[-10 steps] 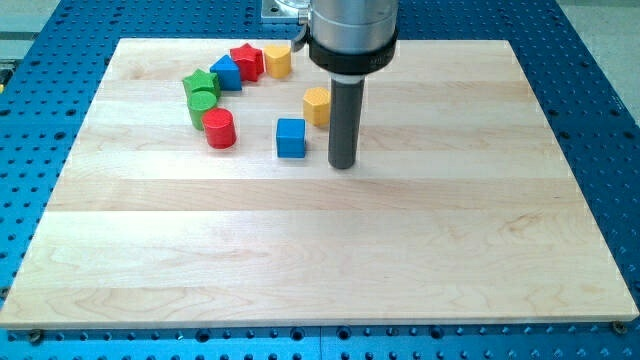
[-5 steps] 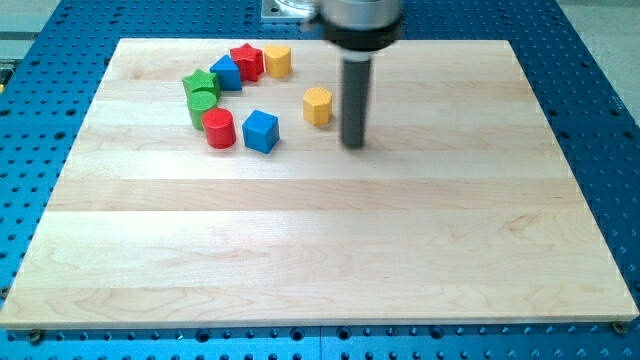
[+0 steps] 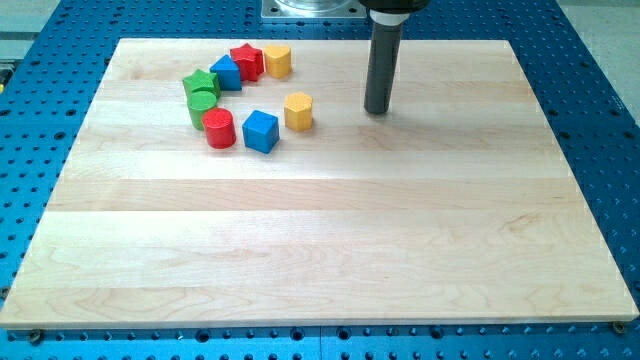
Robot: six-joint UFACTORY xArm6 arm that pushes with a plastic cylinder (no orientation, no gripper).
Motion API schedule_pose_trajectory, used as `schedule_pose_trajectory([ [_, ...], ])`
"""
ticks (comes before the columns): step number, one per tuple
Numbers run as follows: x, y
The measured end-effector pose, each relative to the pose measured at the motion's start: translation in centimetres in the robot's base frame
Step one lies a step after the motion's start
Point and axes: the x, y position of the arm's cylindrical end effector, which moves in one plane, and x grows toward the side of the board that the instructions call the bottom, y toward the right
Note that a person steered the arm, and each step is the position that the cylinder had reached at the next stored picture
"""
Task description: Place the hexagon top of the cube
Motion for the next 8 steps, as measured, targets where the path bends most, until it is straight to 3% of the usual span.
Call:
schedule_pose_trajectory([
  [2,0.1,-6.9],
  [8,2.1,-10.0],
])
